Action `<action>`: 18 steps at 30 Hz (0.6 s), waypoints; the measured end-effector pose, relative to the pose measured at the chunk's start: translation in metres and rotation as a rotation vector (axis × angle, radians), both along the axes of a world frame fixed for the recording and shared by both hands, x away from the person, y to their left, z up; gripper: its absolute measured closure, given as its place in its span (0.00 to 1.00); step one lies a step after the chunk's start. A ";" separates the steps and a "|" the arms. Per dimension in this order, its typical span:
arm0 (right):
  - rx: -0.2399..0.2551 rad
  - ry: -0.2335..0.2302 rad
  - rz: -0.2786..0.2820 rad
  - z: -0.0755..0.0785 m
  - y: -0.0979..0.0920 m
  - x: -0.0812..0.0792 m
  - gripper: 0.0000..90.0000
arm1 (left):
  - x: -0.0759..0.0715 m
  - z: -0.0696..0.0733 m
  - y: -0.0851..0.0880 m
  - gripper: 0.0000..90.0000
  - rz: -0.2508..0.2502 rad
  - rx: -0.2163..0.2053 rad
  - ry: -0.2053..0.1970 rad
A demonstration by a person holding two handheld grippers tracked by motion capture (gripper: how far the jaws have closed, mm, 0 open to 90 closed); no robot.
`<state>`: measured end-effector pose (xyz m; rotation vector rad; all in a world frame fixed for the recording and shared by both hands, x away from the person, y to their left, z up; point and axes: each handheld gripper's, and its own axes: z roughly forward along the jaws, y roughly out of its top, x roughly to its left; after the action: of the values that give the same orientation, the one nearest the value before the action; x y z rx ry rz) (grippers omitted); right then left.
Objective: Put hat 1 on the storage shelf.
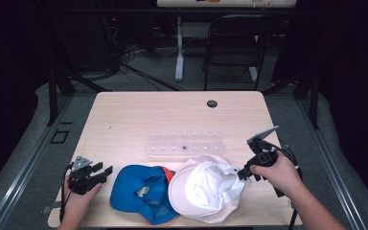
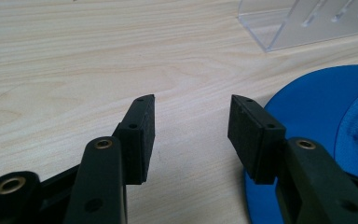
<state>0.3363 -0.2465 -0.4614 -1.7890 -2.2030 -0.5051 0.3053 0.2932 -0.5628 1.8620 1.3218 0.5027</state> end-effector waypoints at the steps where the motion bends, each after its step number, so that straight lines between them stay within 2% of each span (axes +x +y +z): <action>1: 0.000 0.000 0.000 0.000 0.000 0.000 0.90 | 0.000 0.000 0.000 0.57 0.000 0.000 0.000; 5: 0.008 0.007 -0.013 0.002 0.003 0.001 0.90 | 0.000 0.000 0.000 0.57 0.000 -0.001 -0.001; 6: 0.000 0.020 0.004 0.004 0.002 0.002 0.90 | 0.000 0.000 0.000 0.57 0.000 -0.001 -0.001; 9: 0.005 0.011 -0.016 0.007 0.005 0.003 0.90 | 0.000 0.000 0.000 0.57 0.000 0.001 0.000; 12: 0.003 0.020 -0.009 0.013 0.005 0.004 0.90 | 0.000 0.000 0.001 0.57 -0.001 0.001 0.000; 16: 0.002 0.024 -0.013 0.024 0.007 0.005 0.90 | 0.000 0.000 0.000 0.57 -0.001 0.003 0.001; 18: -0.002 0.010 -0.029 0.031 0.010 0.005 0.90 | 0.000 0.000 0.000 0.57 -0.002 0.005 0.001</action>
<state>0.3418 -0.2367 -0.4301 -1.8232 -2.1749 -0.4987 0.3053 0.2934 -0.5628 1.8676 1.3200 0.5041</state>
